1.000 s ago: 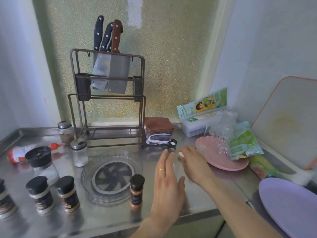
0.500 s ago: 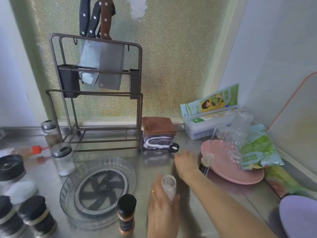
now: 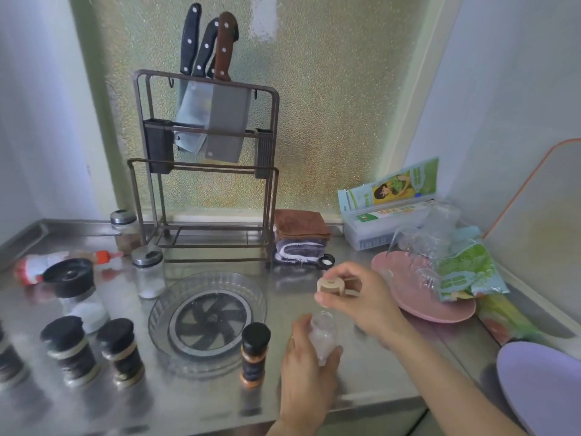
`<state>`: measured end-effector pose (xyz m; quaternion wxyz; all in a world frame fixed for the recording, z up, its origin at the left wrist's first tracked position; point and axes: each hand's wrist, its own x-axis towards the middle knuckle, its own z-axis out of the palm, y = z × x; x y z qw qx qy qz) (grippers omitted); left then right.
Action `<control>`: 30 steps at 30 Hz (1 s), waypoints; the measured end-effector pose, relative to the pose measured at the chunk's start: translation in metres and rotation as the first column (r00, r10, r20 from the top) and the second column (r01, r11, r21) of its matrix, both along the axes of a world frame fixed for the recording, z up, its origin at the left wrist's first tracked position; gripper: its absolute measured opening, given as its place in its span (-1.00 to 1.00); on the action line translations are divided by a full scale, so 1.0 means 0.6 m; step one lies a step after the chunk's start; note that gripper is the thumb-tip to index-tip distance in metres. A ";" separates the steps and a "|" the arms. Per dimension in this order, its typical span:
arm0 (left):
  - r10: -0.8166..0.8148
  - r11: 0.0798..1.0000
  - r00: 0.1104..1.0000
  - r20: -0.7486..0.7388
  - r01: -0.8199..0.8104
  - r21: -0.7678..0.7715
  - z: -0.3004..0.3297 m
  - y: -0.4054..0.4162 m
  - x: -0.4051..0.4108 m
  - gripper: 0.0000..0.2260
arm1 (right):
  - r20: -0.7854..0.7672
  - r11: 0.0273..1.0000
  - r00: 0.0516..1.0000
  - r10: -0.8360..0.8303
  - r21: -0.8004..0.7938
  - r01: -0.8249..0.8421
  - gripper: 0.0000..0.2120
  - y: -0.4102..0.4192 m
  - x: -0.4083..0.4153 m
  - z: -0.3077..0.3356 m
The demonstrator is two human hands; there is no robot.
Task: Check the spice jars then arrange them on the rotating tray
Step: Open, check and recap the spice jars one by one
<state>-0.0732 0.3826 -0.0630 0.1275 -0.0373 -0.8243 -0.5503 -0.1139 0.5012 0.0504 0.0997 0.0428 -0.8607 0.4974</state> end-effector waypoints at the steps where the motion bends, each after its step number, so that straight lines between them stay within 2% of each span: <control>1: -0.007 1.000 1.000 -0.001 0.007 0.009 0.001 -0.003 0.004 -0.44 | 0.010 1.000 1.000 0.002 -0.001 -0.002 -0.72 0.003 0.014 -0.005; 5: -0.034 0.999 0.996 -0.080 0.036 0.033 0.004 -0.013 0.009 -0.52 | 0.019 0.998 1.000 -0.014 0.054 0.013 -0.72 0.015 0.050 -0.020; 9: -0.059 0.997 0.986 -0.156 0.064 0.030 0.011 -0.019 0.011 -0.53 | -0.011 0.983 0.999 0.053 0.174 -0.050 -0.60 0.025 0.072 -0.003; 11: -0.075 0.997 0.982 -0.174 0.079 0.012 0.011 -0.020 0.011 -0.52 | 0.010 0.934 0.992 0.123 0.336 -0.119 -0.53 0.029 0.079 0.011; 13: -0.100 0.995 0.977 -0.187 0.099 -0.010 0.011 -0.020 0.011 -0.52 | 0.011 0.842 0.985 0.174 0.517 -0.155 -0.48 0.030 0.078 0.021; 16: -0.124 0.992 0.978 -0.168 0.127 0.007 0.005 -0.018 0.009 -0.52 | 0.042 0.739 0.979 0.198 0.650 -0.177 -0.46 0.024 0.075 0.031; 19: -0.095 0.993 0.990 -0.105 0.102 0.059 0.000 -0.019 0.008 -0.51 | 0.078 0.686 0.985 0.153 0.710 -0.163 -0.50 0.015 0.075 0.036; 22: -0.142 0.989 0.985 -0.100 0.145 0.029 -0.004 -0.016 0.011 -0.52 | 0.084 0.646 0.992 0.094 0.753 -0.125 -0.57 0.012 0.071 0.043; 25: -0.140 0.989 0.982 -0.124 0.144 0.026 -0.005 -0.016 0.009 -0.52 | 0.137 0.679 0.987 0.081 0.717 -0.156 -0.48 0.018 0.066 0.049; 28: -0.115 0.992 0.982 -0.152 0.121 0.031 -0.006 -0.019 0.005 -0.52 | 0.156 0.662 0.985 0.079 0.730 -0.168 -0.59 0.026 0.063 0.044; 30: -0.121 0.990 0.979 -0.163 0.130 0.046 -0.003 -0.020 0.004 -0.53 | 0.180 0.756 0.978 0.101 0.626 -0.193 -0.62 0.038 0.057 0.040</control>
